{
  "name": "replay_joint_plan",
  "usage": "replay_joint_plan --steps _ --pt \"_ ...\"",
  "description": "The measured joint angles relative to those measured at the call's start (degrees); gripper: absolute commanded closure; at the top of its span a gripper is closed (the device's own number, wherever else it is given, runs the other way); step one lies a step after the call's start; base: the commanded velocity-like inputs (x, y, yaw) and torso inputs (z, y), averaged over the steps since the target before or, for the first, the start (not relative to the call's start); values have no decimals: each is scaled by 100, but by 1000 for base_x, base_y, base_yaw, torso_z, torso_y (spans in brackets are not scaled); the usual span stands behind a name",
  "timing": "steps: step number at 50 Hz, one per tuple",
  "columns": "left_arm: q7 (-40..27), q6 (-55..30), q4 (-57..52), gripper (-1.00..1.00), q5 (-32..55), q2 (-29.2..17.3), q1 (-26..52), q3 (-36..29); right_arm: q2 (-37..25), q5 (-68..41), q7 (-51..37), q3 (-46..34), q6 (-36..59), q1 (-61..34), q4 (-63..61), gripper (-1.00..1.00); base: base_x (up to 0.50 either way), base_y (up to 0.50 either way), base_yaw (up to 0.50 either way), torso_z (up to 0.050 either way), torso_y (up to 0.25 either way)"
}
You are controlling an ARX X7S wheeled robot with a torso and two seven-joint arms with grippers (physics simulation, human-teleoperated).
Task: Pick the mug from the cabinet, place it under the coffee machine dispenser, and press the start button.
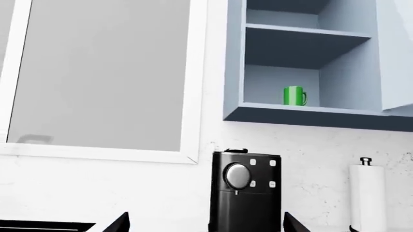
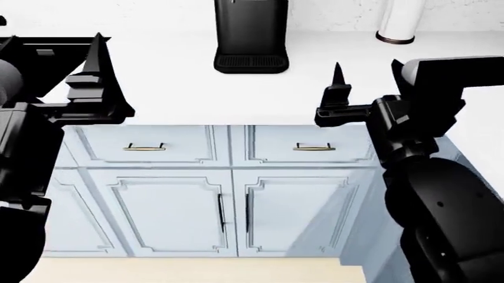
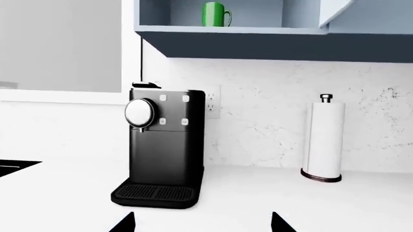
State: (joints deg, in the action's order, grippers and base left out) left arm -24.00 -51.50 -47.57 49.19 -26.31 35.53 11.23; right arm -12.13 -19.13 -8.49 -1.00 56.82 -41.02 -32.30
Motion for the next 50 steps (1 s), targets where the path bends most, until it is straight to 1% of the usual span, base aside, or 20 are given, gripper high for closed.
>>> replay_joint_plan --steps 11,30,40,45,50 --pt "-23 -47 228 -100 -57 -46 295 -182 -17 -45 -9 -50 121 -374 219 -100 0 500 0 0 0" --pt "-50 -3 240 -100 -74 -144 375 -202 -64 -109 -19 -126 229 -854 372 -100 0 493 0 0 0" --pt "-44 45 189 -100 -87 -208 354 -179 -87 -114 -45 -168 314 -1446 560 -100 0 11 0 0 0" --pt "-45 61 162 -100 -62 -231 341 -157 -98 -15 -76 -287 365 -2032 969 -100 0 0 0 0 0" --pt "-61 60 128 -100 -19 -256 334 -127 -96 94 15 -449 232 -2782 1698 -100 0 0 0 0 0"
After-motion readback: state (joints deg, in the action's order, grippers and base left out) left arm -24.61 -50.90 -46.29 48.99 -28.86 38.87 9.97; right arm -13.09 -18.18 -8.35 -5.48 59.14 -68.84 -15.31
